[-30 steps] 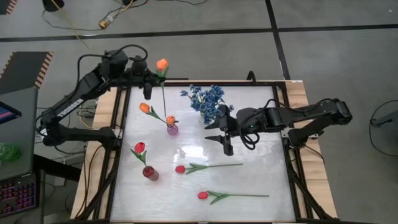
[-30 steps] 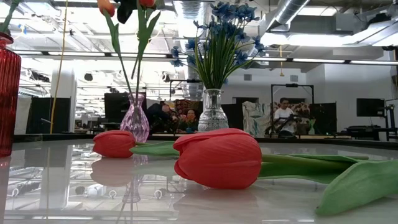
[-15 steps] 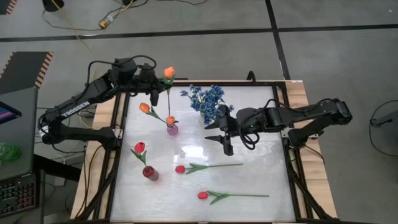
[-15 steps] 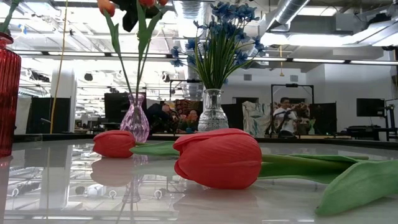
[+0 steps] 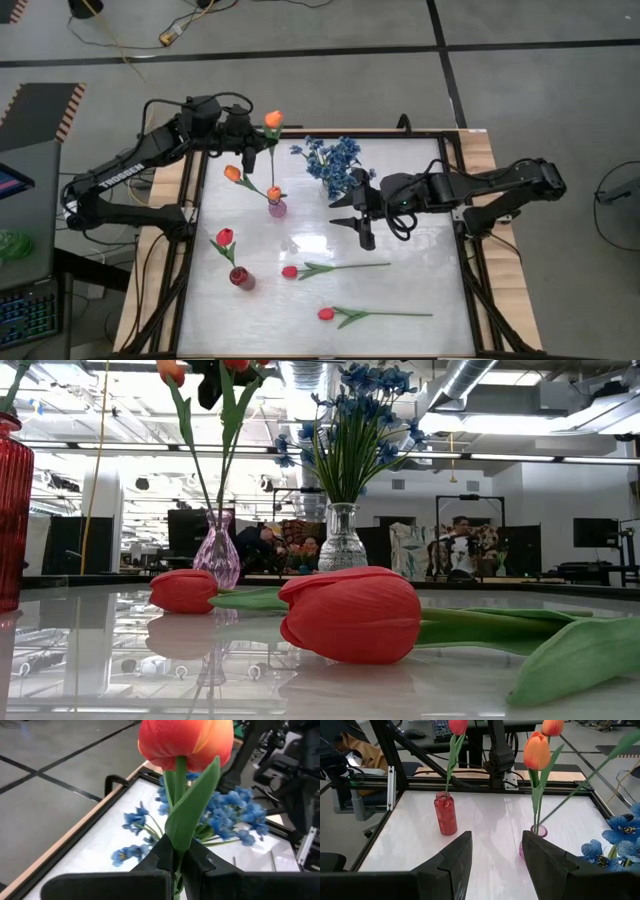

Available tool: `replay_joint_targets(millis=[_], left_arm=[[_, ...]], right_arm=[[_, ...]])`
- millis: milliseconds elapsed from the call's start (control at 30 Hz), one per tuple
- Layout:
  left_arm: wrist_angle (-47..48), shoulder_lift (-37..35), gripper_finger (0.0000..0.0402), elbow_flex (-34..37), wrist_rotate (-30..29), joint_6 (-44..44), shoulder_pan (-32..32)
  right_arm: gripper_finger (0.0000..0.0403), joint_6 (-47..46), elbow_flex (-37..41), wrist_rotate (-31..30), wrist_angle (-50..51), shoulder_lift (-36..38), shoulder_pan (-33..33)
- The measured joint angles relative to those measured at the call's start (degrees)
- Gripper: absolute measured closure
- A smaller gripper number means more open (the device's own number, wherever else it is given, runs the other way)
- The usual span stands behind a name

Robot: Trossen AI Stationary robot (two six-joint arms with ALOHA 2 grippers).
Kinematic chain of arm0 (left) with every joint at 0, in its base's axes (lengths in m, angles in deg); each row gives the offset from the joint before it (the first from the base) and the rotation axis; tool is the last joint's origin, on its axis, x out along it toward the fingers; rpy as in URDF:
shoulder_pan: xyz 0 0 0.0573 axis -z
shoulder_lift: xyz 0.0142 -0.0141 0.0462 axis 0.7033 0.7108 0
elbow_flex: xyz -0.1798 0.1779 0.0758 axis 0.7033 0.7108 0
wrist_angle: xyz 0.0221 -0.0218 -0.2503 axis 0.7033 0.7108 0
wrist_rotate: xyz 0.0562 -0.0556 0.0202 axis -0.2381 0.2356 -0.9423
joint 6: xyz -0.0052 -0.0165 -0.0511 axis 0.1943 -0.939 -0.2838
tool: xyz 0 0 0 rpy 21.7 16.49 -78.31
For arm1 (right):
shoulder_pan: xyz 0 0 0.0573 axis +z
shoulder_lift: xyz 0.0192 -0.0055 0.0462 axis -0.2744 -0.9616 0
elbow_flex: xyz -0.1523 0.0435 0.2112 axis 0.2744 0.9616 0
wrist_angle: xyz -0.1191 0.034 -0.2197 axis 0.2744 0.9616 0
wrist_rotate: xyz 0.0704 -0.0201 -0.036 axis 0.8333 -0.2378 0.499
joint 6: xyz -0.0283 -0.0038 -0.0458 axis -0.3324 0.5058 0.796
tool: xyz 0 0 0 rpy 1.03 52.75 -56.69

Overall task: Sort flowers into vase by color
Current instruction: Put the orange tulip into the purple vase

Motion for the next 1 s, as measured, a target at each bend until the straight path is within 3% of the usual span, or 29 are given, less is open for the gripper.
replay_joint_targets(millis=[300,1000], left_arm=[[1.4,0.0,0.0401,0.0,-7.7,1.9,4.7],[1.3,1.6,0.0401,0.0,-11.3,1.6,8.6]], right_arm=[[0.0204,0.0,0.0,0.0,0.0,0.0,0.0],[0.0204,0.5,0.0,0.0,0.0,0.0,0.0]])
